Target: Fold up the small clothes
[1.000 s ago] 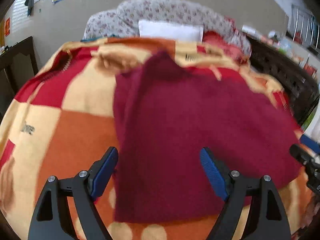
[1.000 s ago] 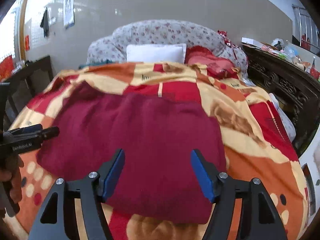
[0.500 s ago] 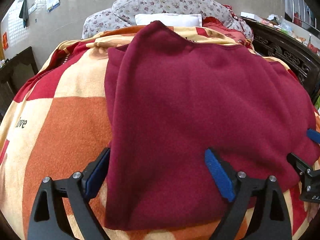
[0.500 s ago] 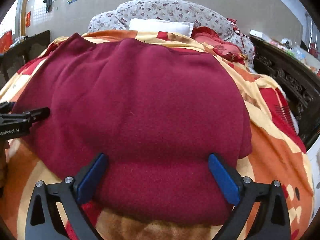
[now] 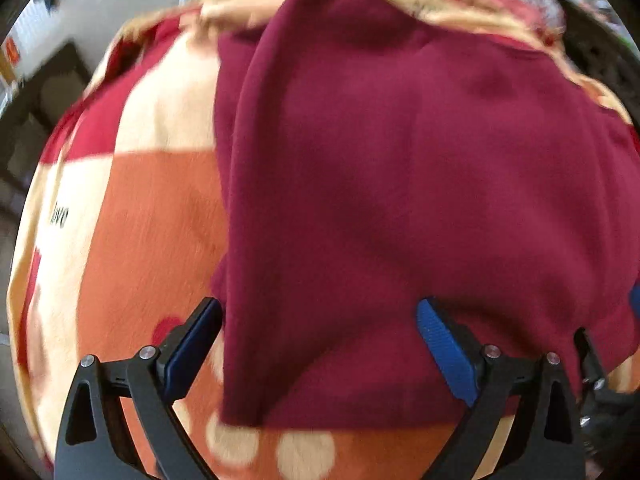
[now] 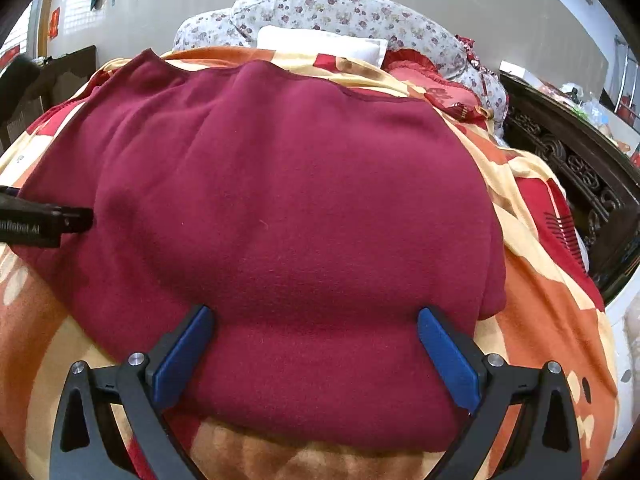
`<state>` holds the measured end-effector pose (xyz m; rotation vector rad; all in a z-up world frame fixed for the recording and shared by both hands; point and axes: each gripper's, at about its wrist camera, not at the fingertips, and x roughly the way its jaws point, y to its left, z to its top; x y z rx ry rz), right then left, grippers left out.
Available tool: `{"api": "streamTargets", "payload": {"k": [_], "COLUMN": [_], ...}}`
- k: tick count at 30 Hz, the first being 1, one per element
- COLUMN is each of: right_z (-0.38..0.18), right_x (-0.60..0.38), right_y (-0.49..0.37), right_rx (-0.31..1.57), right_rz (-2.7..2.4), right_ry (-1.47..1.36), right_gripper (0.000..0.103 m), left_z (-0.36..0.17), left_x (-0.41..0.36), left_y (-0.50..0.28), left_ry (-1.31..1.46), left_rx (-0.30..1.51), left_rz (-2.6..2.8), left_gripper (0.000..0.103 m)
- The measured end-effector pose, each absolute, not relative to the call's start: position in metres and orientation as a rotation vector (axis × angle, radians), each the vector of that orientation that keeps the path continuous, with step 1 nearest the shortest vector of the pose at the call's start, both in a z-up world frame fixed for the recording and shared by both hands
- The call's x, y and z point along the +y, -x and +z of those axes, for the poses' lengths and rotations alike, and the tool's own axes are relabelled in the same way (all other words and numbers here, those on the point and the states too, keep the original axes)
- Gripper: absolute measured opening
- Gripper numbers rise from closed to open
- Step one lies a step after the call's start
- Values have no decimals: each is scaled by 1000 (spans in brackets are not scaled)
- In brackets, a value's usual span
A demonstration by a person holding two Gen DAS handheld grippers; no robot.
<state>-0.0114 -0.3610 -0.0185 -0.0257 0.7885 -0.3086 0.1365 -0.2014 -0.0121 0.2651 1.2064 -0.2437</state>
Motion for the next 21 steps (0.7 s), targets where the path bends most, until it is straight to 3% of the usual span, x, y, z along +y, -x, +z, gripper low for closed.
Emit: {"api": "streamTargets", "payload": {"k": [5,10,14,21], "right_z": [25,100,125,123], "right_x": [-371,-383,-397,-402], "right_y": [-18,-3,17,29], "right_rx": [1119,1167,1173,1222], "right_rz": [-268,-305,-309,-329], "right_ry": [-99,-118,-173,-118], "right_gripper": [103,103,103,103], "left_z": [35,92,123,96], "left_x": [-216,-232,-232,-219], "left_y": [-137,-115,-102,-94], "left_ry": [-352,-428,-386,-325], "left_rx": [1336,1355,1355,1409], "left_rz": [-197,-176,-150,-186], "left_gripper": [96,96,96,96]}}
